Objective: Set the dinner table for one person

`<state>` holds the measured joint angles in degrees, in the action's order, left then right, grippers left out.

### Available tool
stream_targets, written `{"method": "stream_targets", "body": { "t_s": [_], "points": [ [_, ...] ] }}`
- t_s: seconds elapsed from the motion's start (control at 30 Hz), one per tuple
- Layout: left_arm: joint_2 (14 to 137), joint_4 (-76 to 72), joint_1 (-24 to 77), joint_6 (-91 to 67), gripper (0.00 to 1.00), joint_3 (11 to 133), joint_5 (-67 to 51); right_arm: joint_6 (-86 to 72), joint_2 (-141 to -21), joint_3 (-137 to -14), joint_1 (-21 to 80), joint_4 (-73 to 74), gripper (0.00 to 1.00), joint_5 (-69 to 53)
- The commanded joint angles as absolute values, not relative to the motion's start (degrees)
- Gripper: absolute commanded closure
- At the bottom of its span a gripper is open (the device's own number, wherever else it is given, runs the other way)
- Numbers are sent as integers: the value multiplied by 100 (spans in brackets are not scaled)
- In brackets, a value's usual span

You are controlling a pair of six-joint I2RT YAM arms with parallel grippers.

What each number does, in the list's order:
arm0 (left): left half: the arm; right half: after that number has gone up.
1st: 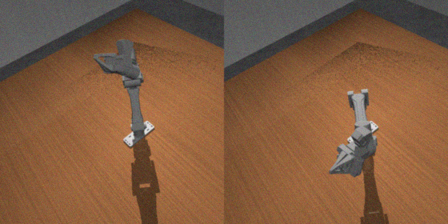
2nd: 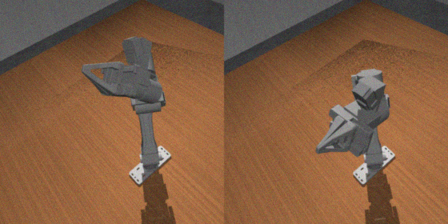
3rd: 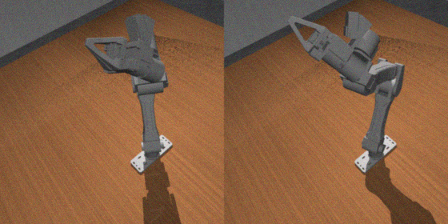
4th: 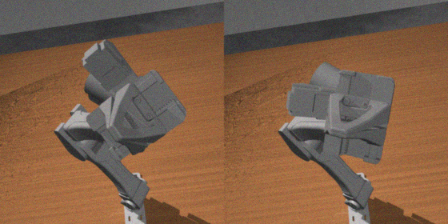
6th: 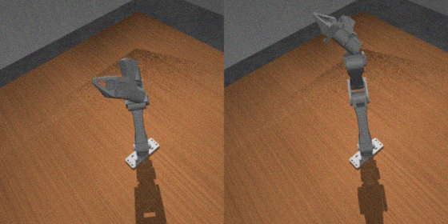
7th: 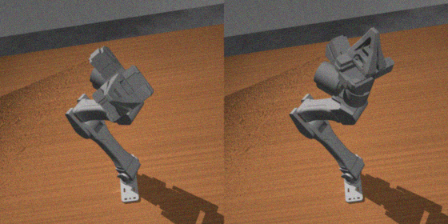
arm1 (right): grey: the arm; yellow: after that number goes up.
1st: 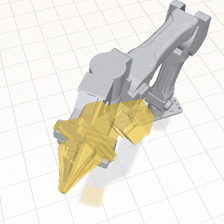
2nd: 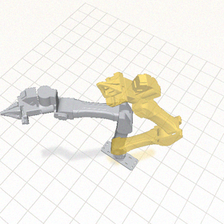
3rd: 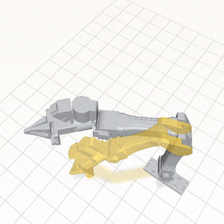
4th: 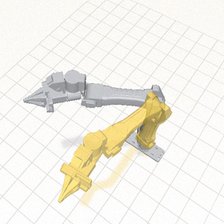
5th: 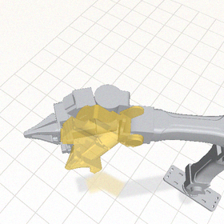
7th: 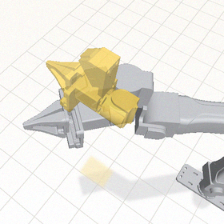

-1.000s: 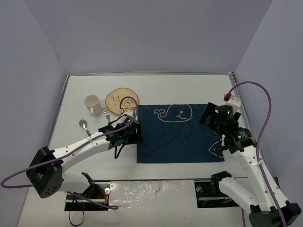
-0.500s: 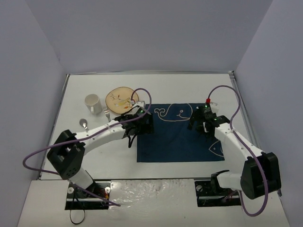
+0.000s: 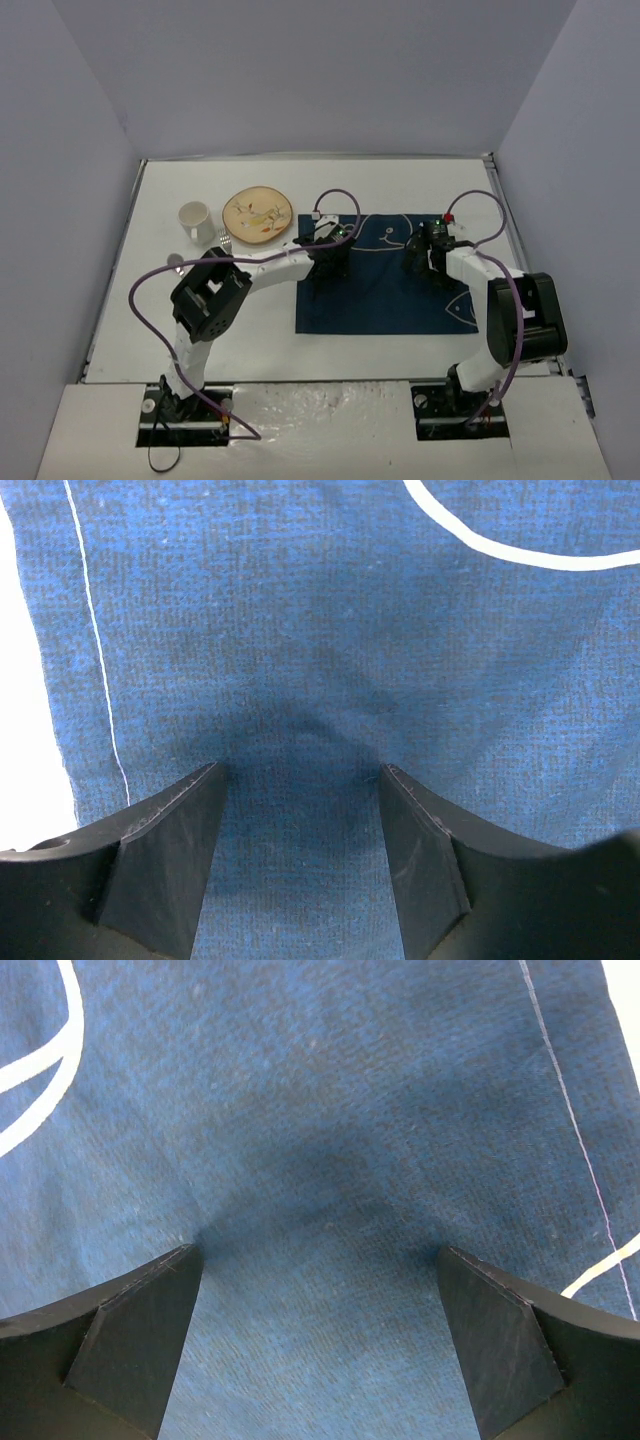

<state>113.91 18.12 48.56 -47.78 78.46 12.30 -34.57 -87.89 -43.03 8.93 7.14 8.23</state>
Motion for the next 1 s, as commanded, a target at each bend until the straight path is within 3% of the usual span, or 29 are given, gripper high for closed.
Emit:
{"method": "stream_targets", "body": {
  "t_s": [0.0, 0.27, 0.6, 0.97],
  "points": [
    [11916, 1816, 4681, -4983, 42, 8241, 1084, -3530, -9628, -4448, 487, 276, 0, 493],
    [13081, 2127, 4248, -4789, 41, 9961, 775, -3202, -11038, -5861, -200, 315, 0, 248],
    [14419, 2786, 3696, -4362, 37, 12283, 411, -3255, -11906, -7035, -597, 436, 0, 245],
    [14937, 2511, 3485, -4278, 37, 12919, 76, -3286, -12208, -7549, -869, 483, 0, 154]
  ]
}}
